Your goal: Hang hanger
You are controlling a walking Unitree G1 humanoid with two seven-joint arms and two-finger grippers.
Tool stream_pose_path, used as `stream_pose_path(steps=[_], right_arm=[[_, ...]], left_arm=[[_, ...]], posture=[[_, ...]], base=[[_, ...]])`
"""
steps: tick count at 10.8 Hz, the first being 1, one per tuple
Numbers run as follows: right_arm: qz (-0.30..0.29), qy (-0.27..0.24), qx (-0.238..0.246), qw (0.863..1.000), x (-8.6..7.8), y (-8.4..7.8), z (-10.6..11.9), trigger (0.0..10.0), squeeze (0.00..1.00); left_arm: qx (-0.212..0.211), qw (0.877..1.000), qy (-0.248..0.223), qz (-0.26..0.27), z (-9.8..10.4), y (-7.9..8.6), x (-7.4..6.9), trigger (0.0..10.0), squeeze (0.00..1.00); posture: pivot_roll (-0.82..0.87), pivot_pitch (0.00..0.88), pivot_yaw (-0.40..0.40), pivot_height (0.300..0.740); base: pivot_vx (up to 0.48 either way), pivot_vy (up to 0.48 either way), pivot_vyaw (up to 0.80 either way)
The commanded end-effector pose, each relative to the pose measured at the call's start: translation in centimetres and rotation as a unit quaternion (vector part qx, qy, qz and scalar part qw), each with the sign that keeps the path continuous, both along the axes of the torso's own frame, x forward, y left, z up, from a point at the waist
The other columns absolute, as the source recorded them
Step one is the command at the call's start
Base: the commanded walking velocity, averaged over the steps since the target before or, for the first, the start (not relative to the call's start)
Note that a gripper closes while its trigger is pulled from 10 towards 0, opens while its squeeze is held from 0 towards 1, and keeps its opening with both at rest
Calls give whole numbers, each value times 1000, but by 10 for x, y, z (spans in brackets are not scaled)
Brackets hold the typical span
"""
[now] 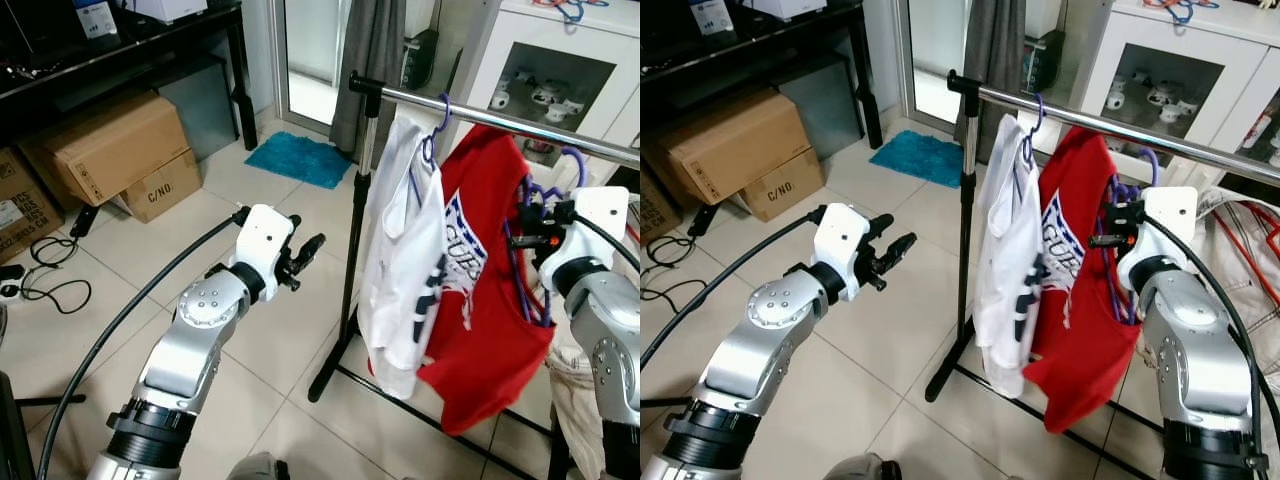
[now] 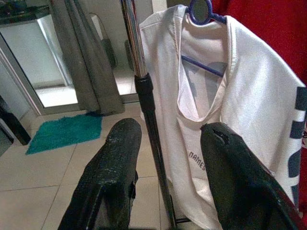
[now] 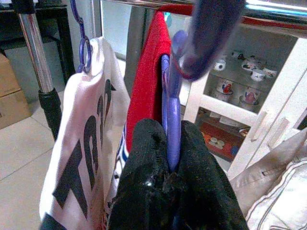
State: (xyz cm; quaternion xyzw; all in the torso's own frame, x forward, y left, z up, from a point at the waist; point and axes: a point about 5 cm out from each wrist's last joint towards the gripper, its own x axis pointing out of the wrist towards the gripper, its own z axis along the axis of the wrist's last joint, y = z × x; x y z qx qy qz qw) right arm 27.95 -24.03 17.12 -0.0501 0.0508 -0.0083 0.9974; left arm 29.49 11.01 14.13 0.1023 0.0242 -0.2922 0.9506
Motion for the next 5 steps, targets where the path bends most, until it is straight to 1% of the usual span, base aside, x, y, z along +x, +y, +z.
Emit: stream_pose_path(steps=[1, 2, 5], right_arm=[[-2, -29, -16, 999, -2, 2, 12, 0, 0], [-3, -23, -26, 999, -2, 2, 11, 0, 0], [-1, 14, -41, 999, -5, 4, -4, 0, 0]], left_arm=[[1, 1000, -1, 7, 1, 2, 0, 10000, 0], [0, 1000, 0, 5, 1, 2, 0, 10000, 0], [2, 1000, 1, 6, 0, 3, -2, 10000, 0]], posture=[[20, 0, -8, 740], [23, 0, -11, 740], [27, 0, -18, 740]], base=[[0, 0, 0], [0, 0, 0], [-272, 0, 0]])
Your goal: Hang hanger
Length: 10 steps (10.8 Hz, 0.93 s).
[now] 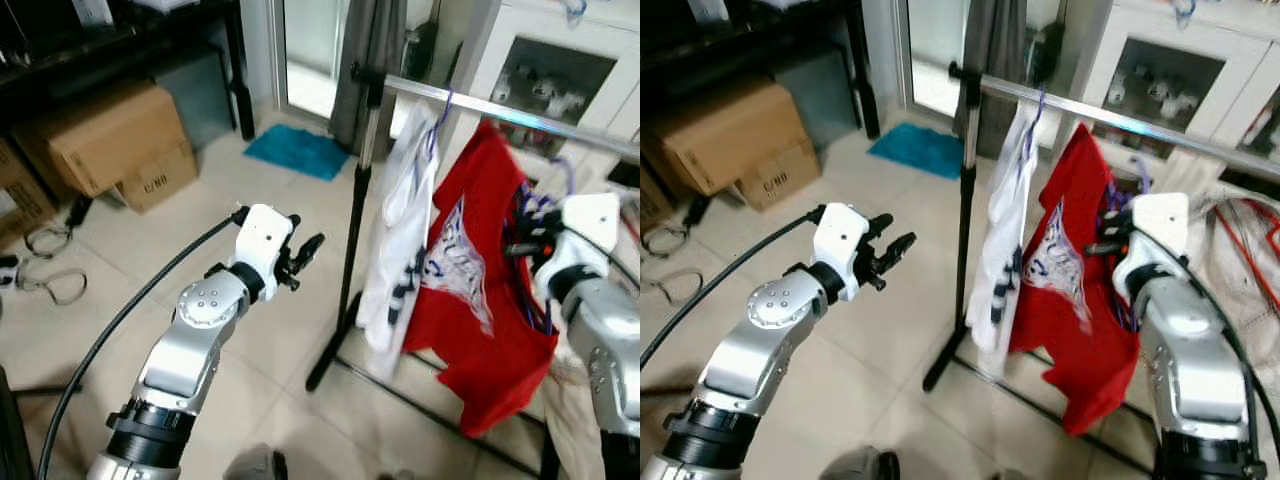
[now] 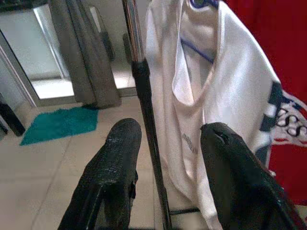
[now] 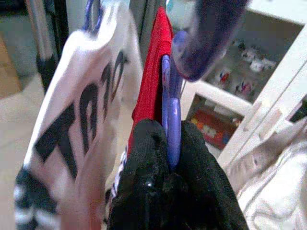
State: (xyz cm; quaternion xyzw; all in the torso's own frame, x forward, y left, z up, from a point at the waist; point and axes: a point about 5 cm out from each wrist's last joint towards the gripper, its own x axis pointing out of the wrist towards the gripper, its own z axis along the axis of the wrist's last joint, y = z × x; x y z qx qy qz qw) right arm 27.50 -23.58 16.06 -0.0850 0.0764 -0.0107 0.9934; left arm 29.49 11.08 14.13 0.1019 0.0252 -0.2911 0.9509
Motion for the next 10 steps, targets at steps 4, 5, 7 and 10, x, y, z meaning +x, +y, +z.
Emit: stream_pose_path(steps=[4, 5, 7, 10], right_arm=[[-27, 17, -9, 999, -3, -3, -8, 0, 0], [-33, 24, -9, 999, -6, -3, -13, 0, 0], [-38, 29, -6, 999, -10, 0, -17, 0, 0], [-30, 28, 1, 999, -8, 6, -15, 0, 0]], left_arm=[[6, 1000, 1, -2, 1, 1, 0, 10000, 0], [6, 1000, 1, -2, 1, 0, 1, 10000, 0], [5, 1000, 2, -2, 2, 1, 1, 10000, 0], [10, 1000, 3, -5, 1, -1, 4, 10000, 0]], posture=[[31, 0, -17, 740], [30, 0, -20, 740], [28, 0, -19, 740], [26, 0, -26, 740]], base=[[-299, 0, 0], [-300, 0, 0], [-296, 0, 0], [-185, 0, 0]])
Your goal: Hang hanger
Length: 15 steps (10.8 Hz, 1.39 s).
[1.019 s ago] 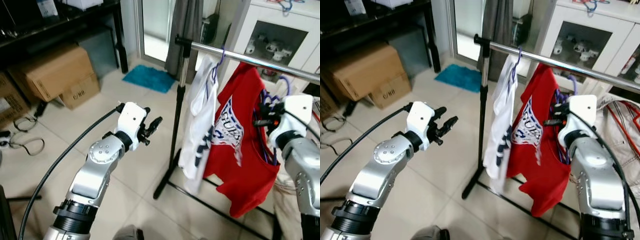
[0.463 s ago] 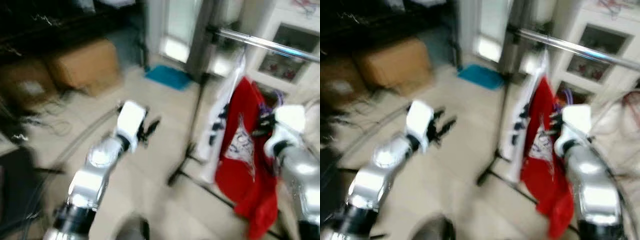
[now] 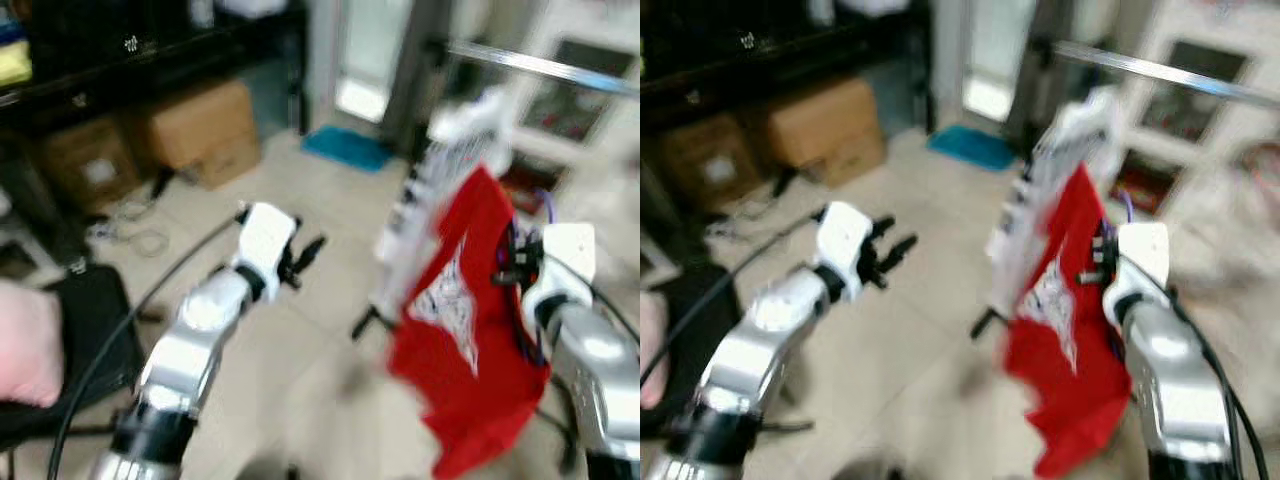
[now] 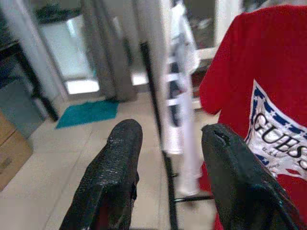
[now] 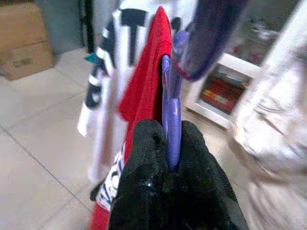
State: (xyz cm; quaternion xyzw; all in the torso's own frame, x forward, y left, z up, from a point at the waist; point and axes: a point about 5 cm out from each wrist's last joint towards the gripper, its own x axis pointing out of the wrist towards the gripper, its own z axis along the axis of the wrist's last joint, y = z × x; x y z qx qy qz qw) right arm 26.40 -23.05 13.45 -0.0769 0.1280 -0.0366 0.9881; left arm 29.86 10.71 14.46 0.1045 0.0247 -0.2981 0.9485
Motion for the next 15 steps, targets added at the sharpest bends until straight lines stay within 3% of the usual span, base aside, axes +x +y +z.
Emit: stream_pose_path(steps=[1, 2, 3, 5, 7, 8, 9, 10, 12, 13, 14, 15], right_arm=[[16, -25, -1, 1000, 3, 5, 12, 0, 0], [44, -33, 3, 998, 5, 9, 17, 0, 0], [69, -40, 5, 997, 7, 13, 21, 0, 0], [128, -49, 4, 990, 9, 22, 30, 0, 0], [189, -45, 4, 981, 10, 41, 36, 0, 0], [203, -45, 10, 978, 10, 48, 38, 0, 0], [212, -47, 18, 976, 9, 53, 39, 0, 0], [225, -48, 24, 973, 8, 57, 41, 0, 0], [270, -50, 44, 960, 6, 75, 45, 0, 0], [285, -52, 51, 956, 7, 81, 47, 0, 0], [294, -53, 56, 953, 8, 85, 49, 0, 0], [300, -53, 59, 951, 8, 87, 50, 0, 0]], left_arm=[[7, 1000, 6, -4, -2, 1, 2, 10000, 0], [-8, 999, 15, -32, -1, -1, 4, 10000, 706], [-6, 999, 19, -50, 0, -2, 6, 10000, 1000], [-3, 997, 12, -78, 8, -6, 17, 10000, 1000], [-7, 992, 13, -125, 14, -26, 29, 10000, 1000], [-5, 989, 18, -143, 12, -33, 31, 10000, 329], [-3, 987, 22, -158, 11, -38, 31, 10000, 329], [-2, 984, 23, -177, 11, -44, 31, 10000, 0], [13, 973, 23, -228, 9, -64, 33, 10000, 0], [22, 972, 15, -233, 7, -71, 35, 8863, 0], [16, 974, 3, -228, 9, -74, 38, 4118, 0], [10, 974, -3, -226, 11, -76, 39, 1137, 0]], posture=[[24, 0, -31, 740], [20, 0, -31, 740], [20, 0, -30, 740], [9, 0, -14, 740], [0, 0, -3, 740], [-5, 0, 3, 740], [-6, 0, 4, 740], [-11, 0, 7, 740], [-20, 0, 12, 740], [-26, 0, 13, 740], [-27, 0, 12, 740], [-27, 0, 12, 740]], base=[[0, 0, 0], [0, 0, 0], [0, 0, 0], [0, 0, 0], [0, 0, 0], [0, 0, 0], [0, 0, 0], [0, 0, 0], [0, 0, 0], [0, 0, 0], [0, 0, 0], [0, 0, 0]])
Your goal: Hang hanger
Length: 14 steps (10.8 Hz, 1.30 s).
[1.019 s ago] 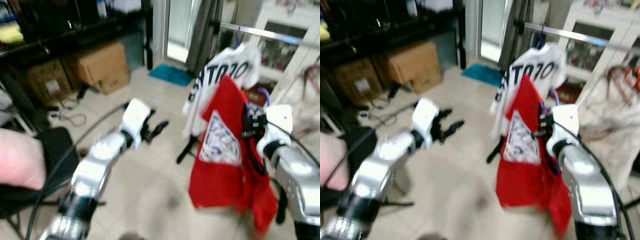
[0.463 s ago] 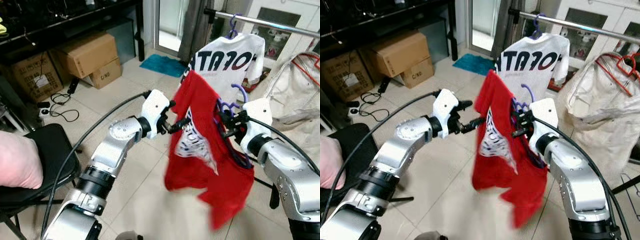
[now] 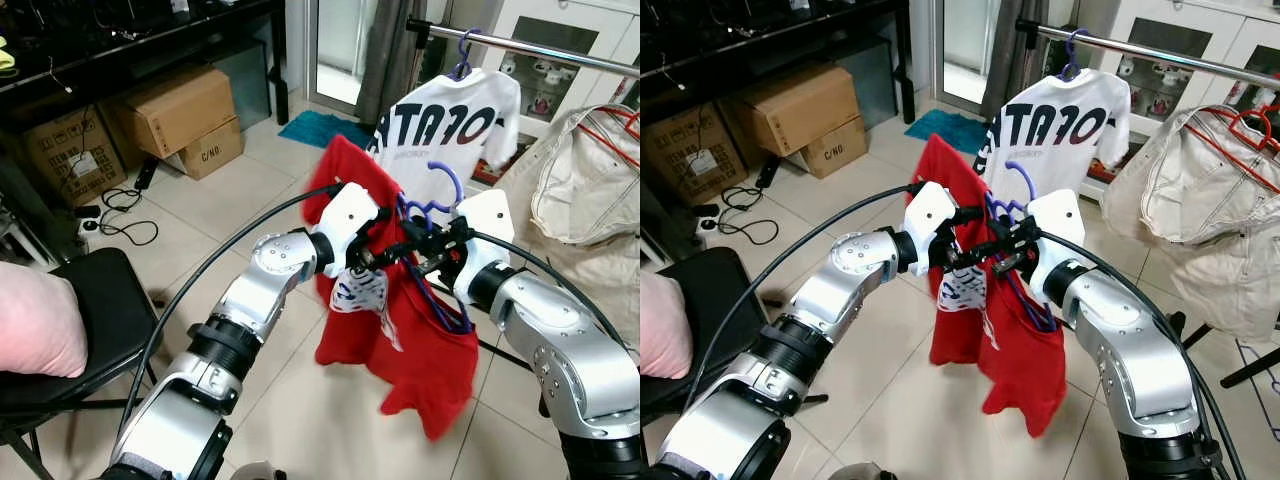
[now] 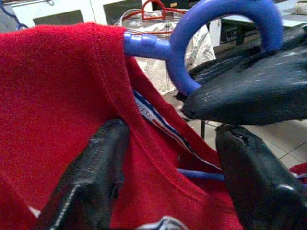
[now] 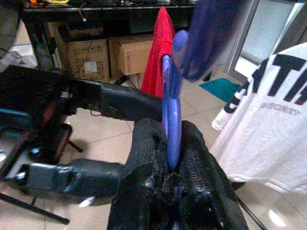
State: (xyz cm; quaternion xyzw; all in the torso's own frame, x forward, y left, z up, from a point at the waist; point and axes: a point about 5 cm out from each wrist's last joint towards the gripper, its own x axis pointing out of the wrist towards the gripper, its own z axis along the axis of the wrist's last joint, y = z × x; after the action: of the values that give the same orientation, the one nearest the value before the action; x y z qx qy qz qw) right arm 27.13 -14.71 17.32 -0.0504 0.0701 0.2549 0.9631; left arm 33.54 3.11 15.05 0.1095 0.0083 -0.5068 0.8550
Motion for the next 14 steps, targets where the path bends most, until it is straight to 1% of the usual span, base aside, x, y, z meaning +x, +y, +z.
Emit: stream_pose_path(steps=[1, 2, 4, 5, 6, 9, 12, 14], right_arm=[[17, -20, 5, 1000, 0, 5, 11, 0, 0], [20, -19, 4, 1000, 1, 6, 11, 0, 0], [12, -12, 4, 1000, 2, 4, 8, 0, 0], [3, -10, 6, 1000, 3, 1, 6, 0, 0], [-3, -9, 10, 1000, 5, -2, 6, 0, 0], [-16, -9, 15, 1000, 7, -10, 7, 0, 0], [-18, -8, 19, 1000, 8, -12, 7, 0, 0], [-17, -8, 20, 1000, 8, -13, 7, 0, 0]], left_arm=[[1, 1000, -14, 3, 6, -1, 4, 0, 0], [1, 1000, -18, 3, 6, 0, 6, 0, 0], [11, 999, -27, 28, 4, 6, 10, 0, 0], [18, 998, -34, 51, 2, 10, 14, 0, 0], [23, 997, -36, 57, 1, 11, 15, 0, 0], [28, 997, -38, 55, -1, 9, 13, 0, 0], [30, 997, -34, 61, -5, 11, 14, 0, 0], [27, 996, -30, 76, -4, 14, 18, 0, 0]], posture=[[-26, 0, 11, 740], [-24, 0, 10, 740], [-18, 0, 10, 740], [-14, 0, 9, 740], [-13, 0, 9, 740], [-11, 0, 9, 740], [-10, 0, 4, 740], [-12, 0, 4, 740]], base=[[0, 0, 0], [0, 0, 0], [0, 0, 0], [0, 0, 0], [0, 0, 0], [0, 0, 0], [0, 0, 0], [0, 0, 0]])
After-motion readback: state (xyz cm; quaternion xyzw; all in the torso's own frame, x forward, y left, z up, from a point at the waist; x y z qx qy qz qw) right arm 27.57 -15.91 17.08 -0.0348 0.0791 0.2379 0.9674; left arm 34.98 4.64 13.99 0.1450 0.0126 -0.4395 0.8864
